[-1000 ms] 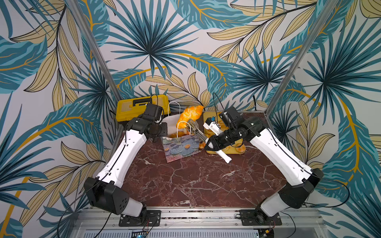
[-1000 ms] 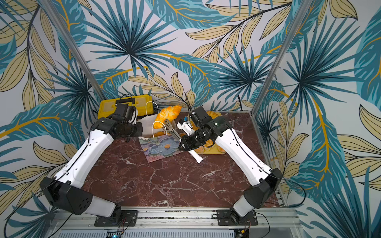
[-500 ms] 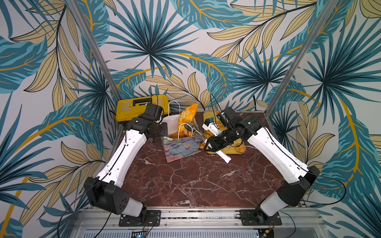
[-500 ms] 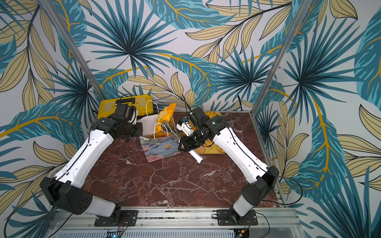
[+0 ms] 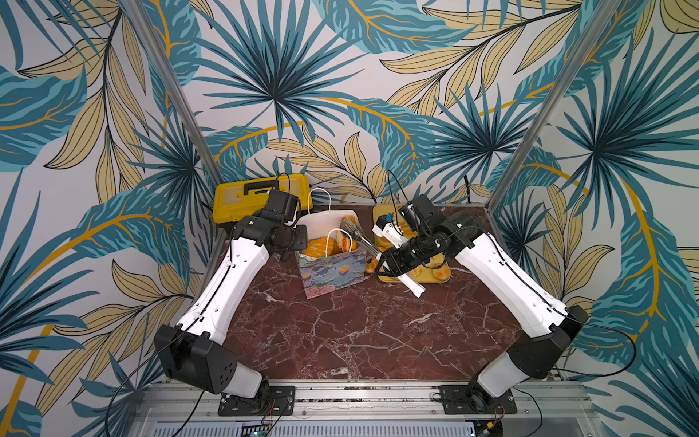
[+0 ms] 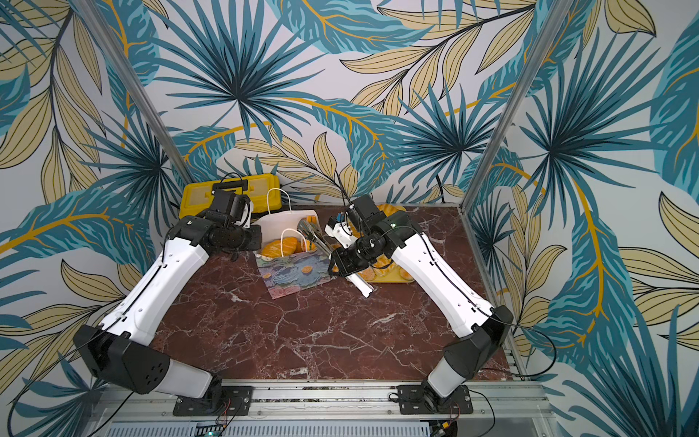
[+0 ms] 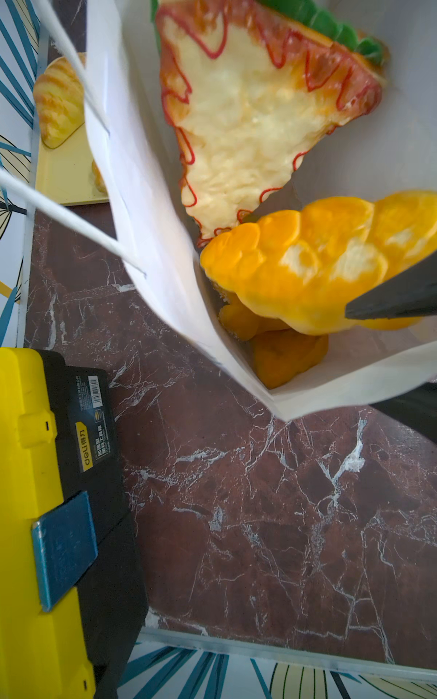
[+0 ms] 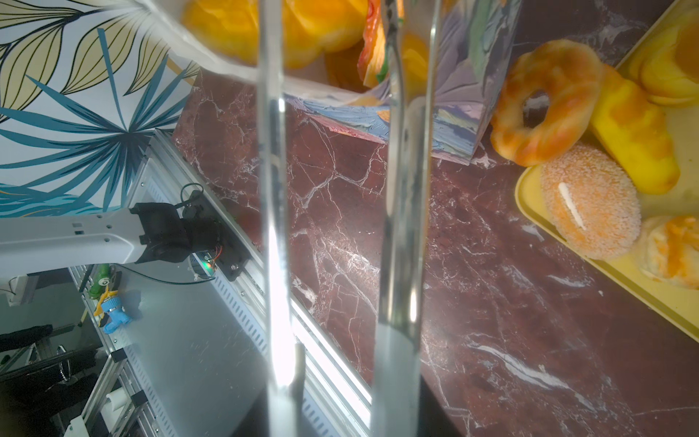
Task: Pack bread into a paper bag
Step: Place the fake bread in the paper bag, then place the clamp on the plate.
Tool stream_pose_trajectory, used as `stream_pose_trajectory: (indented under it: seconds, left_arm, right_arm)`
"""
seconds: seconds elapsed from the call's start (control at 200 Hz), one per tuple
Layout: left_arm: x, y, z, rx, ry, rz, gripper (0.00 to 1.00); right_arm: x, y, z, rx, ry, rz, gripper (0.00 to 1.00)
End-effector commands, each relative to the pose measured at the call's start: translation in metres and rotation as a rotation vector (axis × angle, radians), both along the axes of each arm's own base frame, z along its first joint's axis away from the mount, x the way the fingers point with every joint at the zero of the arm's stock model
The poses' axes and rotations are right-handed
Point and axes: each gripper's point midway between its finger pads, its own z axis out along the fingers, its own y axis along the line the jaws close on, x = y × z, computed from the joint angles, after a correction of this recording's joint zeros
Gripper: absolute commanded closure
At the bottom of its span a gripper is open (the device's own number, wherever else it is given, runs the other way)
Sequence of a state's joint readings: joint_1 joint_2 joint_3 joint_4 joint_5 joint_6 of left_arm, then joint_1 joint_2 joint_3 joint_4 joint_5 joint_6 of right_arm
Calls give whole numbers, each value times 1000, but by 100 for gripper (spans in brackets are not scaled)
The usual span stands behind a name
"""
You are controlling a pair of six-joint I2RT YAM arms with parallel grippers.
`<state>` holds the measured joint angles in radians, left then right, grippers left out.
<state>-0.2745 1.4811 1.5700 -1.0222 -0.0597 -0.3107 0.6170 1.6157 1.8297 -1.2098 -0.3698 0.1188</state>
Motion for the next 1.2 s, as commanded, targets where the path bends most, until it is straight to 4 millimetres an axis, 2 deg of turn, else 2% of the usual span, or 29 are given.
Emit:
stream_pose_trajectory:
  seconds: [0.0,0.316,0.416,0.496,0.591,0.656,0.761,0.871,0.962,1.092,1.197]
  left_arm:
    - [3,-4,17,-12,-38,-14,68]
    - [4,-3,22,-9,-47,-15,68]
    - [4,-2,26,-6,-53,-15,68]
    - [4,-3,31,-9,-61,-20,68]
    - [3,-5,37,-21,-74,-28,67]
    - [3,-5,41,-24,-87,-28,67]
    - [1,-2,46,-15,-101,-26,67]
    - [-4,3,52,-3,-120,-16,66]
    - [-8,7,54,7,-136,-6,60]
    - [-17,11,61,6,-169,0,59]
    - [-25,24,67,42,-200,41,58]
  right_arm:
    - [-1,-7,23,8,-80,-17,61]
    - [25,-18,49,0,-257,-104,67]
    - [40,-36,57,-72,-351,-181,66]
    - [53,-57,52,-180,-407,-259,69]
    - [64,-82,29,-325,-423,-346,77]
    - [69,-97,5,-412,-404,-397,85]
    - [70,-115,-39,-519,-357,-453,91]
    - [69,-128,-85,-604,-320,-488,92]
    - [64,-137,-120,-645,-280,-508,92]
    - [60,-142,-154,-682,-238,-519,92]
    - [56,-143,-176,-703,-202,-506,92]
